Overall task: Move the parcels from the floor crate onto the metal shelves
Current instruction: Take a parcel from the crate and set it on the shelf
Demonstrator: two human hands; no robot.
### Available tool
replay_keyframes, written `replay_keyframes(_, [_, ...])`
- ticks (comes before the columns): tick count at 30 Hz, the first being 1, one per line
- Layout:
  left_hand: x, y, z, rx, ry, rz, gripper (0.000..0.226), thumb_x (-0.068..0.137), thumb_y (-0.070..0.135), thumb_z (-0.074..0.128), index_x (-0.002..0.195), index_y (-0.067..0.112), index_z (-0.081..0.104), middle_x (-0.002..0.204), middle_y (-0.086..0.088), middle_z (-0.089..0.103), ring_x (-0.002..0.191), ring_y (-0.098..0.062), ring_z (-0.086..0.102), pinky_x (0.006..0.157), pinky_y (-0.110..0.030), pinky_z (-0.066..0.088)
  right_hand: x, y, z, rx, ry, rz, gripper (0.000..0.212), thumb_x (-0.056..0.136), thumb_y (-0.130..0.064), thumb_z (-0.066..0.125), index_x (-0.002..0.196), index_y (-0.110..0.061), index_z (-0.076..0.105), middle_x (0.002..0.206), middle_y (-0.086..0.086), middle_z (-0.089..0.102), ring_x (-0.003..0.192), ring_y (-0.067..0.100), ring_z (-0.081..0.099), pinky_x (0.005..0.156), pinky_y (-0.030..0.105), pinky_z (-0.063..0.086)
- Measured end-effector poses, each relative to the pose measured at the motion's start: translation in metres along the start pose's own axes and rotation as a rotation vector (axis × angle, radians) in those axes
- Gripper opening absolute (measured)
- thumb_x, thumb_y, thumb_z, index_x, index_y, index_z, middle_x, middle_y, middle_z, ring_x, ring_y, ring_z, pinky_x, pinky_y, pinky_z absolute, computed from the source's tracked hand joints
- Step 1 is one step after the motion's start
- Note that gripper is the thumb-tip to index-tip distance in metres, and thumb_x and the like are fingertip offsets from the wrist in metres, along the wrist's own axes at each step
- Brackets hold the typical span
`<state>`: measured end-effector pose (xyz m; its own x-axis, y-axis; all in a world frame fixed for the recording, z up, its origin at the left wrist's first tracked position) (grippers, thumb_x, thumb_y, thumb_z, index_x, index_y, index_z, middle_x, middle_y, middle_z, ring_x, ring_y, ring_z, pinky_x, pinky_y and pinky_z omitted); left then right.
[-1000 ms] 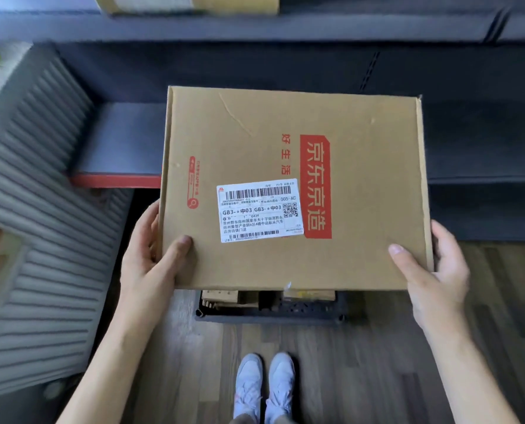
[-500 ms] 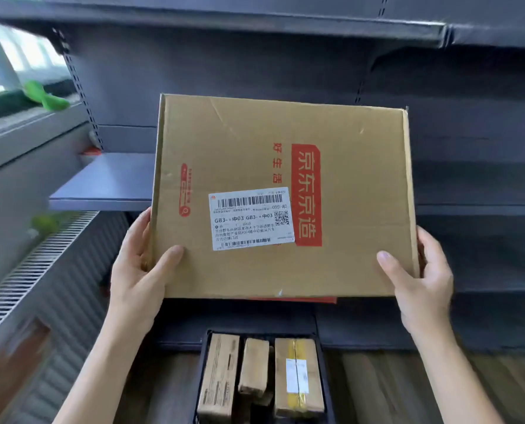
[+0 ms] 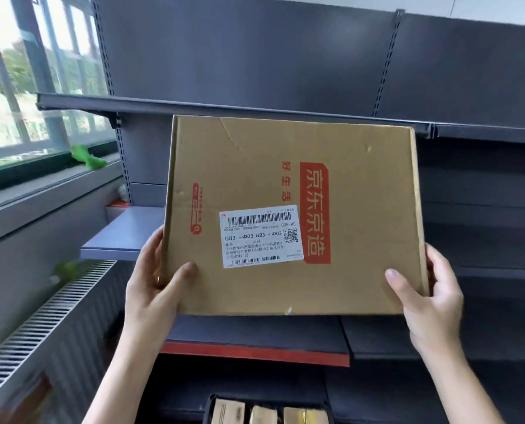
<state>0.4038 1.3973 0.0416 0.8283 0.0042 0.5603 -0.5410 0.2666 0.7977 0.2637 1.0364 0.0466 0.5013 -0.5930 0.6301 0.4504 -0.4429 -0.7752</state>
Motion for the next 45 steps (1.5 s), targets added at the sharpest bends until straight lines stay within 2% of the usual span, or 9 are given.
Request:
replay_keyframes(6, [0.001, -0.005, -0.010, 0.005, 0.009, -0.010, 0.054, 0.080, 0.007, 0.061, 0.113, 0.050, 0.055, 0.122, 0.010, 0.063, 0.104, -0.007, 0.063, 0.079, -0.018, 0.054, -0.003, 0.007, 0.005, -0.011, 0.013, 0.035, 0.054, 0.061, -0.038, 0.078, 0.111, -0.044, 0.056, 0.105, -0.025, 0.066, 0.096, -0.002, 0.063, 0.076, 0.012, 0.052])
replay_keyframes(11, [0.003, -0.014, -0.019, 0.024, 0.001, -0.021, 0.059, 0.082, 0.001, 0.060, 0.113, 0.051, 0.055, 0.121, 0.012, 0.063, 0.108, -0.009, 0.062, 0.082, -0.018, 0.053, -0.007, 0.019, 0.011, -0.033, -0.054, 0.084, 0.062, 0.059, -0.038, 0.078, 0.116, -0.038, 0.054, 0.116, -0.010, 0.063, 0.107, 0.011, 0.060, 0.088, 0.028, 0.052])
replay_keyframes(18, [0.000, -0.034, -0.025, -0.045, 0.015, -0.026, 0.059, 0.077, 0.006, 0.061, 0.116, 0.051, 0.056, 0.121, 0.023, 0.062, 0.104, 0.001, 0.062, 0.080, -0.014, 0.051, 0.020, 0.011, 0.027, 0.003, -0.170, 0.107, 0.042, 0.062, -0.025, 0.072, 0.096, -0.046, 0.061, 0.106, -0.006, 0.067, 0.090, 0.001, 0.065, 0.071, 0.016, 0.054])
replay_keyframes(23, [0.002, -0.047, -0.015, -0.060, 0.035, -0.045, 0.068, 0.081, -0.007, 0.058, 0.113, 0.052, 0.057, 0.118, 0.027, 0.062, 0.104, 0.003, 0.062, 0.082, -0.015, 0.051, 0.024, 0.018, 0.028, -0.030, -0.207, 0.168, 0.065, 0.057, -0.033, 0.077, 0.117, -0.046, 0.053, 0.113, -0.013, 0.066, 0.102, 0.003, 0.063, 0.081, 0.025, 0.054])
replay_keyframes(29, [0.006, -0.061, 0.008, -0.027, -0.009, -0.096, 0.067, 0.082, -0.008, 0.059, 0.114, 0.051, 0.056, 0.118, 0.027, 0.062, 0.102, 0.006, 0.061, 0.081, -0.021, 0.052, 0.019, 0.036, 0.011, -0.097, -0.169, 0.192, 0.063, 0.053, -0.040, 0.078, 0.107, -0.059, 0.051, 0.109, -0.027, 0.064, 0.101, -0.004, 0.060, 0.081, 0.025, 0.048])
replay_keyframes(32, [0.007, -0.067, 0.028, -0.013, -0.020, -0.106, 0.066, 0.081, -0.009, 0.060, 0.113, 0.048, 0.056, 0.116, 0.029, 0.062, 0.099, 0.007, 0.062, 0.077, -0.010, 0.050, 0.024, 0.051, -0.006, -0.098, -0.133, 0.197, 0.064, 0.053, -0.040, 0.078, 0.108, -0.056, 0.052, 0.110, -0.023, 0.065, 0.102, -0.002, 0.061, 0.083, 0.027, 0.050])
replay_keyframes(35, [0.007, -0.077, 0.054, 0.023, -0.022, -0.113, 0.067, 0.081, -0.008, 0.061, 0.111, 0.051, 0.056, 0.116, 0.029, 0.062, 0.099, 0.007, 0.062, 0.078, -0.011, 0.051, 0.036, 0.070, -0.027, -0.102, -0.110, 0.202, 0.071, 0.053, -0.038, 0.078, 0.119, -0.044, 0.052, 0.114, -0.011, 0.065, 0.108, 0.007, 0.060, 0.089, 0.032, 0.053])
replay_keyframes(41, [0.006, -0.092, 0.119, 0.147, -0.005, -0.095, 0.072, 0.082, -0.006, 0.062, 0.111, 0.059, 0.049, 0.111, 0.038, 0.060, 0.098, 0.014, 0.058, 0.071, -0.003, 0.047, 0.076, 0.109, -0.072, -0.075, -0.087, 0.222, 0.075, 0.056, -0.030, 0.078, 0.126, -0.031, 0.050, 0.116, -0.008, 0.064, 0.107, 0.008, 0.060, 0.089, 0.031, 0.052])
replay_keyframes(45, [0.007, -0.103, 0.167, 0.208, -0.011, -0.107, 0.069, 0.084, -0.004, 0.060, 0.116, 0.054, 0.043, 0.110, 0.036, 0.058, 0.097, 0.019, 0.056, 0.071, 0.000, 0.043, 0.108, 0.132, -0.103, -0.086, -0.093, 0.196, 0.065, 0.067, -0.015, 0.079, 0.123, -0.032, 0.052, 0.105, -0.017, 0.065, 0.092, -0.010, 0.060, 0.069, 0.011, 0.051])
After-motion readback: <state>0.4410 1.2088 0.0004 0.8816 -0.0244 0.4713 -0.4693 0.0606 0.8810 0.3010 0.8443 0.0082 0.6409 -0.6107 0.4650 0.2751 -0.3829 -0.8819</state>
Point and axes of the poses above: each hand's wrist, its own x-axis towards the middle knuckle, its own z-axis out of the palm, y = z × x, the point moved 8 cm from there along x, towards the middle knuckle
